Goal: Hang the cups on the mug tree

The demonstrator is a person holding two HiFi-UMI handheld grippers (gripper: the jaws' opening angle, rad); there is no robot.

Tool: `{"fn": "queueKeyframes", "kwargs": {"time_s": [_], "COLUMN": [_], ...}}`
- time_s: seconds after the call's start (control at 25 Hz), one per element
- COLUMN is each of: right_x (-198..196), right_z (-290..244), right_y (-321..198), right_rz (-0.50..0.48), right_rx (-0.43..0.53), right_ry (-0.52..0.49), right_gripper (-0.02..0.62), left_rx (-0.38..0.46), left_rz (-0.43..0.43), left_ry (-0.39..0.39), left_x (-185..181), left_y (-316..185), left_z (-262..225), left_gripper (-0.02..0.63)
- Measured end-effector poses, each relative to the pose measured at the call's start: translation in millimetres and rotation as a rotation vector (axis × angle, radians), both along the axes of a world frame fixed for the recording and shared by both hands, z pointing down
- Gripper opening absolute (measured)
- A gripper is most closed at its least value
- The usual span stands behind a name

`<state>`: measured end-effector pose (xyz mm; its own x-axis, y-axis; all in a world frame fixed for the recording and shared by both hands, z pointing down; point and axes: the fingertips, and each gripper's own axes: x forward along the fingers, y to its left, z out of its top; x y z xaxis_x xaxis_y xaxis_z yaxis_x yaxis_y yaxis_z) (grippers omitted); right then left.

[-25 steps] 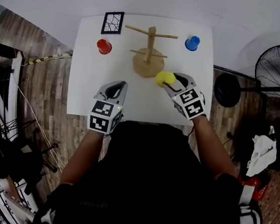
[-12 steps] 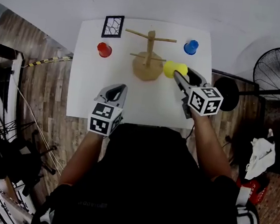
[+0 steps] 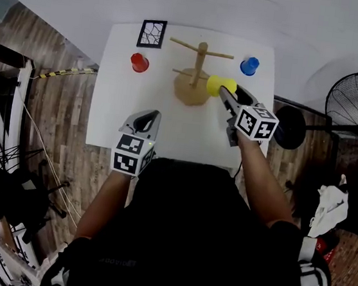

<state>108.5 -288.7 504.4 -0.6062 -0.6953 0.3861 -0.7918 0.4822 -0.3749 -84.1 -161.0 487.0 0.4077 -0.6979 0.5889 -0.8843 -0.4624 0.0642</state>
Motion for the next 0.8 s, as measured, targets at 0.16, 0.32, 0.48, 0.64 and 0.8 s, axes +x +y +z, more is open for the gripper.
{"fn": "queueKeyframes", "kwargs": {"time_s": [0.16, 0.32, 0.48, 0.64, 0.8], "right_x": [-12.9, -23.1, -27.2, -26.2, -27.9], "right_z": [12.9, 20.3, 26.5, 30.2, 31.6], "right_y": [-6.6, -12.4, -13.7, -14.5, -14.3], "right_rz": [-0.025, -0.045, -0.059, -0.07, -0.09], "right_rx": [-0.032, -0.045, -0.059, -0.063, -0.04], "right_ry": [-0.011, -0.009, 0.006, 0.025, 0.079], "right_gripper": [0.215, 0.215, 0.215, 0.215, 0.215], "left_rx": [-0.004, -0.009, -0.016, -0.017, -0.014], "left_rz": [-0.023, -0.04, -0.055, -0.06, -0.054], "left_ry": [0.002, -0.005, -0.004, -0.001, -0.004], "left_x": [-5.4, -12.6, -16.6, -16.5, -15.8], "left_y": [4.5, 8.2, 12.9, 14.3, 13.4], "left_z": [0.8, 2.7, 3.0, 3.0, 3.1], "left_gripper": [0.017, 0.017, 0.017, 0.017, 0.017]}}
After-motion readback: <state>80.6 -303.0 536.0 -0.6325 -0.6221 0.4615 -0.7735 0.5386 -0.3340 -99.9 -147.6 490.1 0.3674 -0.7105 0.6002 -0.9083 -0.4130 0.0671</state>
